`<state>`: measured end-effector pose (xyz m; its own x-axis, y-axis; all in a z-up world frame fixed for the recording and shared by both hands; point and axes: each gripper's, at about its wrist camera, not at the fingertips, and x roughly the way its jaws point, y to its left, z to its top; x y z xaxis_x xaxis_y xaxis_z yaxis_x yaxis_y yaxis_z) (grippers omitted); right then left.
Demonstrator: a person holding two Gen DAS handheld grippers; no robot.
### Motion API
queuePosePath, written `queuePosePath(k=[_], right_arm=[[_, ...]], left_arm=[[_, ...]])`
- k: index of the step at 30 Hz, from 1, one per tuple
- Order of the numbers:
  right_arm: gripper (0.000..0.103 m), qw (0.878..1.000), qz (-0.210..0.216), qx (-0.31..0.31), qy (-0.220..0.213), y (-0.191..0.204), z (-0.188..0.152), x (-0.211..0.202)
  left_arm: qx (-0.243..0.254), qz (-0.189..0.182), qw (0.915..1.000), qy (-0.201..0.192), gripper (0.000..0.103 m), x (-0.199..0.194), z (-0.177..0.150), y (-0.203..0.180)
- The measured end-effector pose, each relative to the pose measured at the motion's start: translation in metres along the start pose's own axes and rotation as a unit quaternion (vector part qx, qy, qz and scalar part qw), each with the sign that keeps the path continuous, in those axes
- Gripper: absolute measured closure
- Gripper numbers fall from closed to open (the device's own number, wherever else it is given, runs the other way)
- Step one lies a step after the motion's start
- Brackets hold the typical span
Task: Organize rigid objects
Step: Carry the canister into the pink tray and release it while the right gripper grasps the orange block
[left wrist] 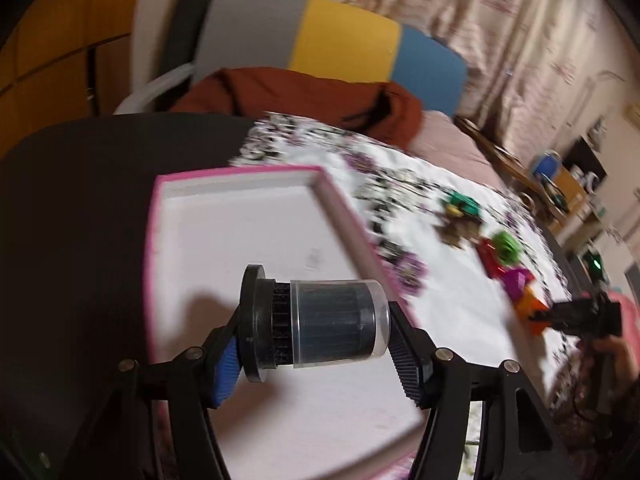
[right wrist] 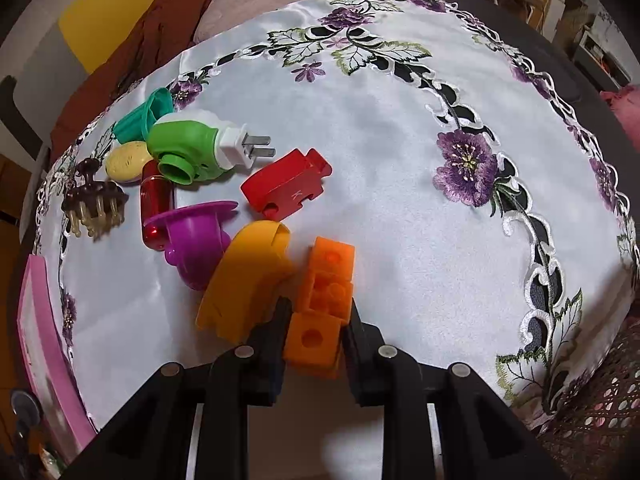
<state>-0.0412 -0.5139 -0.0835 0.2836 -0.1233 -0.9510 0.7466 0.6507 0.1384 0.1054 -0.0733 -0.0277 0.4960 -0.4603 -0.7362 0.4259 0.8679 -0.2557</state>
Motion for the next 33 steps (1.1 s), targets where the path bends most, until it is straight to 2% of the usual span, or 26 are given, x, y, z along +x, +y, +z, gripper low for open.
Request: queuePosePath(k=[4, 12, 19, 23, 27, 33], right_arm=[[0.079, 1.0, -0.006, -0.011, 0.001, 0.002, 0.001, 0.0], [0.079, 0.999, -0.009, -0.031, -0.005, 0.012, 0.002, 0.003], [0.079, 0.999, -0.012, -0.039, -0.01, 0.013, 0.003, 0.004], [0.079, 0.999, -0.014, -0.043, -0.012, 0.014, 0.002, 0.004], [0.079, 0.999, -0.016, -0.046, -0.013, 0.014, 0.001, 0.004], [0.079, 0.999, -0.016, -0.05, -0.016, 0.014, 0.001, 0.003]], left_arm=[[-0.01, 0.019, 0.9998, 0.001, 0.038, 0.011, 0.016, 0.026], [-0.02, 0.048, 0.9984, 0.019, 0.038, 0.044, 0.042, 0.047], [-0.03, 0.069, 0.9966, 0.033, 0.039, 0.066, 0.052, 0.059], [-0.027, 0.079, 0.9962, 0.026, 0.034, 0.062, 0.049, 0.058], [-0.036, 0.093, 0.995, 0.002, 0.021, 0.045, 0.042, 0.057], [-0.032, 0.11, 0.9932, -0.019, 0.02, 0.013, 0.02, 0.05]])
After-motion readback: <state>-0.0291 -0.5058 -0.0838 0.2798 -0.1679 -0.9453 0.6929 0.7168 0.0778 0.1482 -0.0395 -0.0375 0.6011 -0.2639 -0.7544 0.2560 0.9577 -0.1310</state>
